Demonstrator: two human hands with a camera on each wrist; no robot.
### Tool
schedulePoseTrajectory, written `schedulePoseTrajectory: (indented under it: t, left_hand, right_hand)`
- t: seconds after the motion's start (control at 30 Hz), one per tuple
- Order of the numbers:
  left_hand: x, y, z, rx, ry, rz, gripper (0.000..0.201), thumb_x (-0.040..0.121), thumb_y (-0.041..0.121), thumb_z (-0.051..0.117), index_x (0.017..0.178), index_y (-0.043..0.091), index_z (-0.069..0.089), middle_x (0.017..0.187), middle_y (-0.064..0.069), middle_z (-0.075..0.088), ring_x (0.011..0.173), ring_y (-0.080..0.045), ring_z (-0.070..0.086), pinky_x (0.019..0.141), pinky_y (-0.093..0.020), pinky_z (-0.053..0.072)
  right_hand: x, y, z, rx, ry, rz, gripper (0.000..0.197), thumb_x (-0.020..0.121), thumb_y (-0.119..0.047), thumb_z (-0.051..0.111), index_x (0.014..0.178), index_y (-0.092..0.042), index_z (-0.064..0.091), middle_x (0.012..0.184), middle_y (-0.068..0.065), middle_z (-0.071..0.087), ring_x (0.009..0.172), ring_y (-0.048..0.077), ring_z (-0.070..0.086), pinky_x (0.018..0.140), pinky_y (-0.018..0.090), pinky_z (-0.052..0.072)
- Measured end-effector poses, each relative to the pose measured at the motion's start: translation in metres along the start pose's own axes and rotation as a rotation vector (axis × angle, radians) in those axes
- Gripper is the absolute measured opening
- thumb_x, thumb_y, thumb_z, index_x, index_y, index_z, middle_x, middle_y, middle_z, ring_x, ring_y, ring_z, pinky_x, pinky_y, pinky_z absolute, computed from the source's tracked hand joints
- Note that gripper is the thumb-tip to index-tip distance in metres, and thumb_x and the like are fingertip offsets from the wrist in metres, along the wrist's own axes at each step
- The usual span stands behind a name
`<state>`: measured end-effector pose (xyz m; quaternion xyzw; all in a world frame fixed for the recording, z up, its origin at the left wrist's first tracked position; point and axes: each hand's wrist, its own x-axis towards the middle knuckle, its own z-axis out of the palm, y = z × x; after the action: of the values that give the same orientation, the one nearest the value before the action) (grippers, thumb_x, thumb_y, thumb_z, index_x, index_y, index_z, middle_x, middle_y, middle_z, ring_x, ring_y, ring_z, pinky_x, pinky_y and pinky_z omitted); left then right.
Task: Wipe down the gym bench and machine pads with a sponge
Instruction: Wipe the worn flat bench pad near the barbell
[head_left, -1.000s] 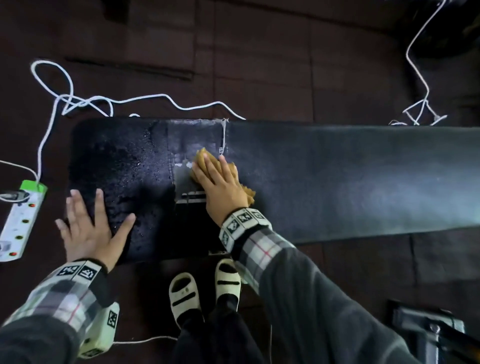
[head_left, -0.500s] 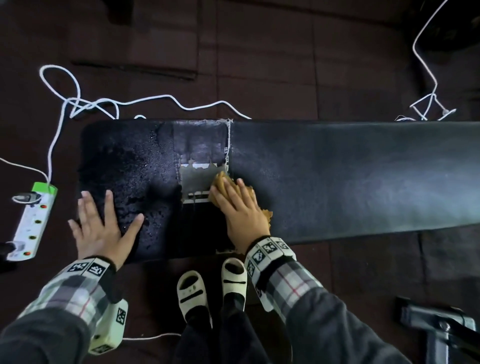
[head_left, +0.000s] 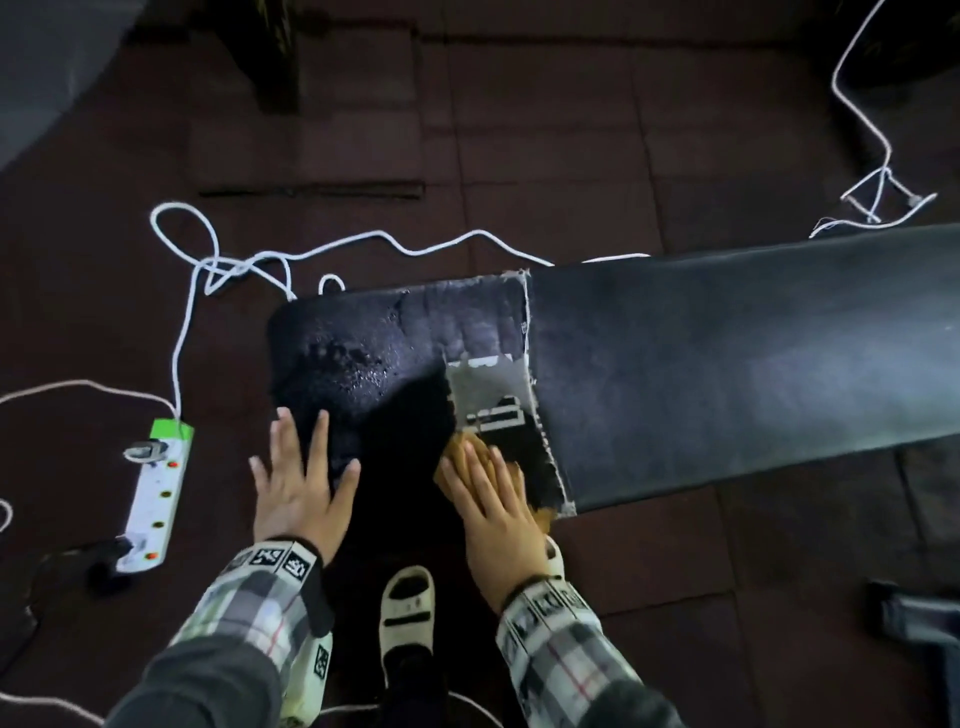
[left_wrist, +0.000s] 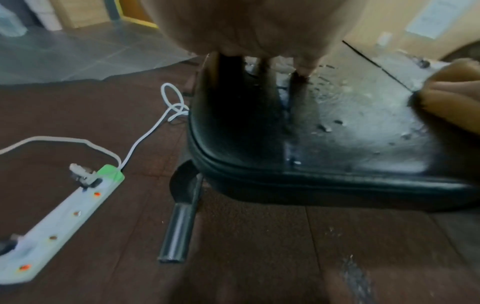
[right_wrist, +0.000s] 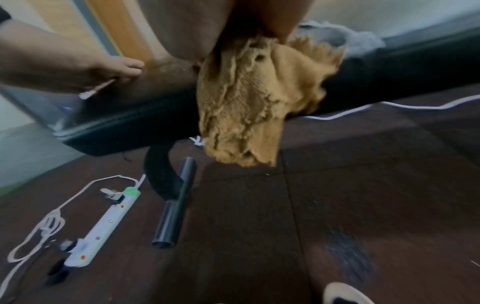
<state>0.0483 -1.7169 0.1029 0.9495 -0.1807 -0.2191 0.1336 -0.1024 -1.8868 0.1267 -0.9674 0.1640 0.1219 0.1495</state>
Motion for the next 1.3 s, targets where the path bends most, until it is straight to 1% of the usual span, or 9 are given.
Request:
schedulePoseTrajectory:
  t: [0.1,0.2,0.37,0.43,0.53,0.8,0.93,1.07,1.3]
  left_hand:
    - [0.015,-0.016,-0.003,0.054,-0.049,0.114,0.082,0.086,0.065,0.016,0.154,0.020,0.008,0.160,-0.011,-0.013,0.149,-0.025,-0.006,0.117,-0.051,0.006]
    - [0.015,-0.019,0.000,0.024,-0.046,0.157,0.082,0.086,0.066,0.015,0.154,0.021,0.000,0.157,-0.006,-0.023,0.142,-0.010,-0.027,0.117,-0.047,0.000]
    - [0.012,-0.016,0.001,0.015,-0.058,0.140,0.082,0.085,0.067,0.011,0.151,0.021,-0.007,0.155,-0.003,-0.028,0.139,-0.007,-0.032,0.117,-0.045,-0.003]
    - [0.014,-0.018,0.003,0.033,-0.064,0.142,0.081,0.086,0.067,0.010,0.150,0.021,-0.008,0.155,-0.004,-0.029,0.138,-0.007,-0.035,0.118,-0.047,-0.001]
    - [0.014,-0.022,0.006,0.036,-0.040,0.174,0.080,0.090,0.069,0.008,0.152,0.020,-0.005,0.158,-0.007,-0.024,0.142,-0.010,-0.030,0.116,-0.050,0.004]
    - [0.013,-0.024,0.013,0.069,-0.003,0.186,0.075,0.092,0.067,0.001,0.153,0.023,-0.008,0.156,-0.003,-0.031,0.143,-0.014,-0.028,0.116,-0.052,0.008]
    - [0.013,-0.023,0.012,0.066,0.015,0.201,0.073,0.094,0.065,0.004,0.153,0.023,-0.007,0.159,-0.009,-0.021,0.145,-0.015,-0.025,0.115,-0.053,0.011]
    - [0.012,-0.024,0.013,0.077,0.015,0.187,0.075,0.093,0.067,0.000,0.152,0.023,-0.009,0.157,-0.005,-0.028,0.143,-0.013,-0.029,0.117,-0.051,0.008]
    - [0.011,-0.015,0.008,0.106,0.048,0.156,0.074,0.093,0.062,0.014,0.154,0.021,0.007,0.161,-0.012,-0.007,0.148,-0.028,0.002,0.114,-0.060,0.005]
  right_hand:
    - [-0.015,0.016,0.008,-0.003,0.050,0.102,0.082,0.067,-0.002,0.050,0.144,-0.021,0.030,0.151,0.005,0.029,0.138,0.032,0.022,0.108,0.052,0.032]
    - [-0.006,0.031,0.003,0.029,0.053,0.325,0.104,0.054,0.008,0.067,0.146,-0.018,0.025,0.154,0.009,0.021,0.139,0.034,0.019,0.110,0.049,0.022]
    - [0.044,0.019,-0.014,0.169,0.058,0.434,0.072,0.087,-0.001,0.041,0.149,-0.022,0.011,0.156,0.003,0.000,0.143,0.035,0.003,0.116,0.052,0.010]
    - [0.058,0.006,-0.014,0.130,0.047,0.361,0.069,0.080,-0.005,0.027,0.148,-0.018,0.021,0.156,0.007,0.012,0.142,0.038,0.011,0.113,0.055,0.015]
    - [0.053,-0.009,-0.001,0.023,0.050,0.175,0.069,0.076,-0.010,0.035,0.144,-0.018,0.030,0.151,0.010,0.030,0.138,0.038,0.025,0.109,0.055,0.027]
    - [-0.001,0.016,0.008,0.002,0.085,0.112,0.079,0.072,-0.003,0.051,0.145,-0.021,0.027,0.153,0.004,0.025,0.140,0.030,0.018,0.110,0.050,0.028]
    - [0.025,0.027,-0.008,0.063,0.128,0.257,0.064,0.084,-0.011,0.036,0.146,-0.021,0.024,0.153,0.005,0.025,0.138,0.034,0.026,0.111,0.051,0.027]
    - [0.061,0.014,-0.015,0.078,0.102,0.222,0.079,0.070,0.006,0.058,0.142,-0.016,0.035,0.150,0.011,0.032,0.136,0.041,0.027,0.106,0.060,0.026]
    - [0.056,-0.019,-0.019,0.168,-0.011,-0.077,0.054,0.090,-0.027,0.034,0.144,-0.028,0.032,0.153,0.000,0.026,0.142,0.027,0.020,0.114,0.042,0.016]
